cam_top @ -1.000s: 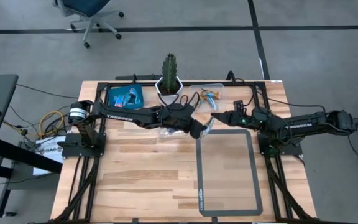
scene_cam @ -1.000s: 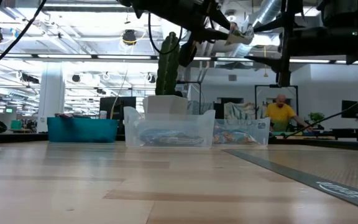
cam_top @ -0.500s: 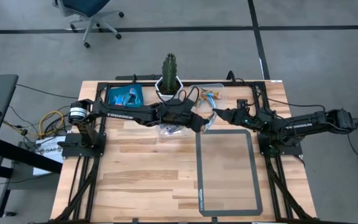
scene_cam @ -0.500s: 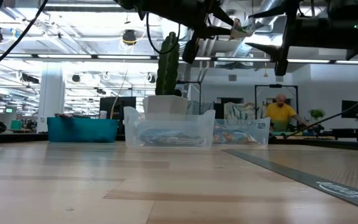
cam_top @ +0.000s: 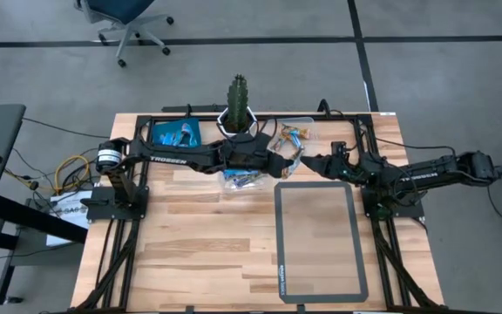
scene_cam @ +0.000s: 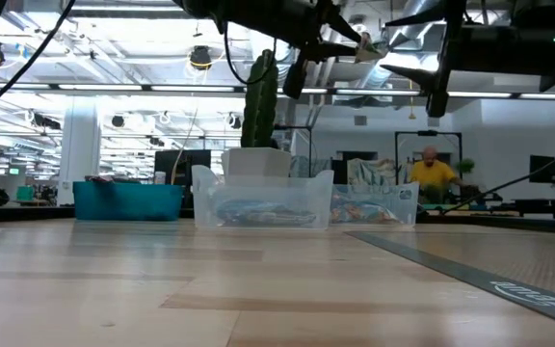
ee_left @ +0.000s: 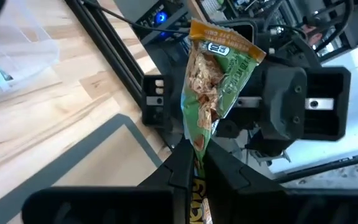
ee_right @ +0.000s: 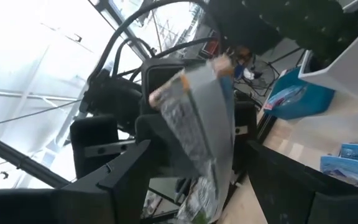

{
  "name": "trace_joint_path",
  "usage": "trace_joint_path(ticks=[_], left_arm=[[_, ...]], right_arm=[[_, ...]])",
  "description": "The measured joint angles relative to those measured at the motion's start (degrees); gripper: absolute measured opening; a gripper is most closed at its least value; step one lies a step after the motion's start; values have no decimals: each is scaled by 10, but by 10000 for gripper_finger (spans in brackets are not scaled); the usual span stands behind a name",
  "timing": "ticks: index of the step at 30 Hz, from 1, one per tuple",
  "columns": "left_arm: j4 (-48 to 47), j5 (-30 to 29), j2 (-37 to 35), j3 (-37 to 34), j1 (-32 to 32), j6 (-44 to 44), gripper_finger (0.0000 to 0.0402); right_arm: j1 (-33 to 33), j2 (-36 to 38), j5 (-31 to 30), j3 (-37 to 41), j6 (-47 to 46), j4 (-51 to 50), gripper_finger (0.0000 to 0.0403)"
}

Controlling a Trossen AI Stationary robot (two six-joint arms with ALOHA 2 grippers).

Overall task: Pick and place Granola Bars by type
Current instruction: Put the yellow granola bar into the top transparent bin

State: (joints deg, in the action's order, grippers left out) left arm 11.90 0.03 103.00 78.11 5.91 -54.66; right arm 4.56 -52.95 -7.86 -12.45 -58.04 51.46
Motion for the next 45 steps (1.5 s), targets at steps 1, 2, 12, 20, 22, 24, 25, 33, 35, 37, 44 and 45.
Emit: trace_joint_path(ticks=[1, 2, 12, 20, 22, 24, 25, 33, 35, 37, 44, 45], left_arm=[[0, 2, 0, 0, 0, 0, 18], [-1, 2, 0, 0, 0, 0, 18], [45, 25, 0, 0, 2, -2, 18], [42, 27, 0, 0, 1, -2, 18], [42, 26, 0, 0, 1, -2, 18], [38, 22, 0, 0, 1, -2, 18], [32, 21, 0, 0, 1, -2, 18], [4, 37, 0, -1, 2, 3, 35], [1, 43, 0, 0, 2, 3, 51], [-1, 45, 1, 0, 1, 4, 71], [-2, 62, 1, 0, 1, 6, 148], [-3, 66, 1, 0, 1, 6, 158]], right_arm=[[2, 0, 0, 0, 0, 0, 244], [4, 0, 0, 0, -3, 0, 244], [12, 0, 0, 0, -4, 0, 199], [12, -21, 0, -22, 0, -7, 143], [12, -40, 4, -37, 1, -7, 124], [12, -62, 13, -47, 2, -4, 104], [12, -72, 18, -52, 6, -2, 94], [20, -105, 37, -65, 11, 14, 49], [20, -105, 37, -66, 11, 15, 47], [21, -102, 39, -66, 13, 14, 46], [28, -101, 38, -66, 17, -12, 46], [32, -101, 39, -66, 21, -19, 46]])
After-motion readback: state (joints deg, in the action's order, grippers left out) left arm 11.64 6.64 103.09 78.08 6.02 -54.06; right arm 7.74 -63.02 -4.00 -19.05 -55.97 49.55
